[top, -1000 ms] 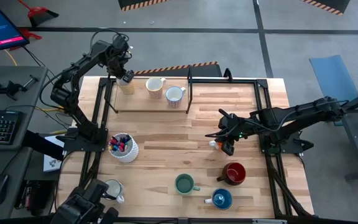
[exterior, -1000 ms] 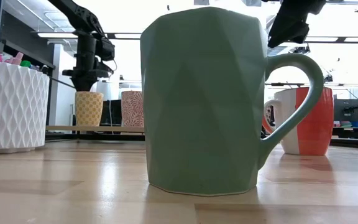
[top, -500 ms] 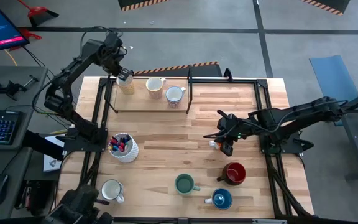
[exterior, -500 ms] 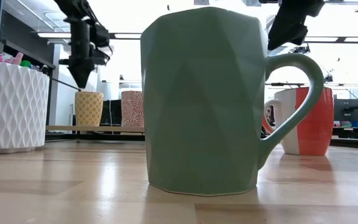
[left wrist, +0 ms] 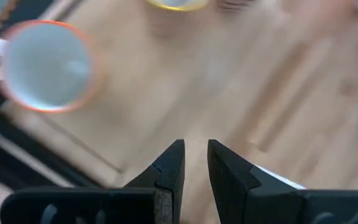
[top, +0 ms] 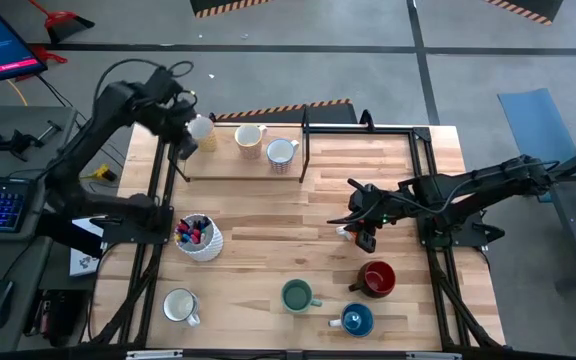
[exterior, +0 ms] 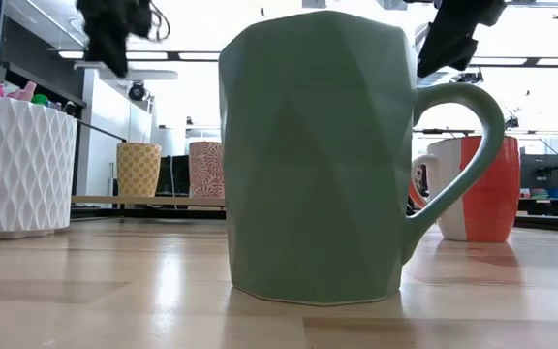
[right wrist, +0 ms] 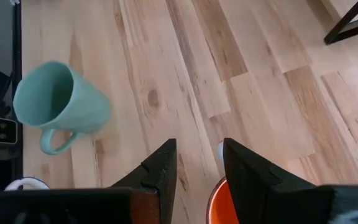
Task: Place coffee mugs
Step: Move the orange mug to the center of the table
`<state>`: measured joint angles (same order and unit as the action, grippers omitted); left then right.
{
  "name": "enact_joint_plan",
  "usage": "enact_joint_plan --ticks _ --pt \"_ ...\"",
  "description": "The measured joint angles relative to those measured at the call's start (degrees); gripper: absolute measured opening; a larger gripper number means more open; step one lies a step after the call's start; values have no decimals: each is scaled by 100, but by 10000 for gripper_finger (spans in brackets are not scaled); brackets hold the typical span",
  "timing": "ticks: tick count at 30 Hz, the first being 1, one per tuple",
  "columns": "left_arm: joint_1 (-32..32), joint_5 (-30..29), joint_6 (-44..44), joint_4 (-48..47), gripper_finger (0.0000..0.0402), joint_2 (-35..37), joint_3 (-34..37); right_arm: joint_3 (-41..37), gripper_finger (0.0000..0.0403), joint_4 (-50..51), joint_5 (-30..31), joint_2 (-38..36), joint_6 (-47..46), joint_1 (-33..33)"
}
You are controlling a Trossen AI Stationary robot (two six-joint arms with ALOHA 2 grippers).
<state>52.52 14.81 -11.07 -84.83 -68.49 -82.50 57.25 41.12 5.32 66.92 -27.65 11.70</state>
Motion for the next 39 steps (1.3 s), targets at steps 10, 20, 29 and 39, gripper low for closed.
enact_joint_plan --ticks 10,20,29,39 --pt "-2320 360 2261 235 60 1370 4 0 110 105 98 0 227 -1" --pt "-5266 -479 3246 1741 60 514 17 -2 110 1728 628 313 -979 29" --pt "-6423 -1157 3344 2297 60 -733 7 -2 110 1390 564 366 -678 410" --pt "-7070 -1340 3303 2432 60 -1442 7 0 110 1459 688 829 -56 835"
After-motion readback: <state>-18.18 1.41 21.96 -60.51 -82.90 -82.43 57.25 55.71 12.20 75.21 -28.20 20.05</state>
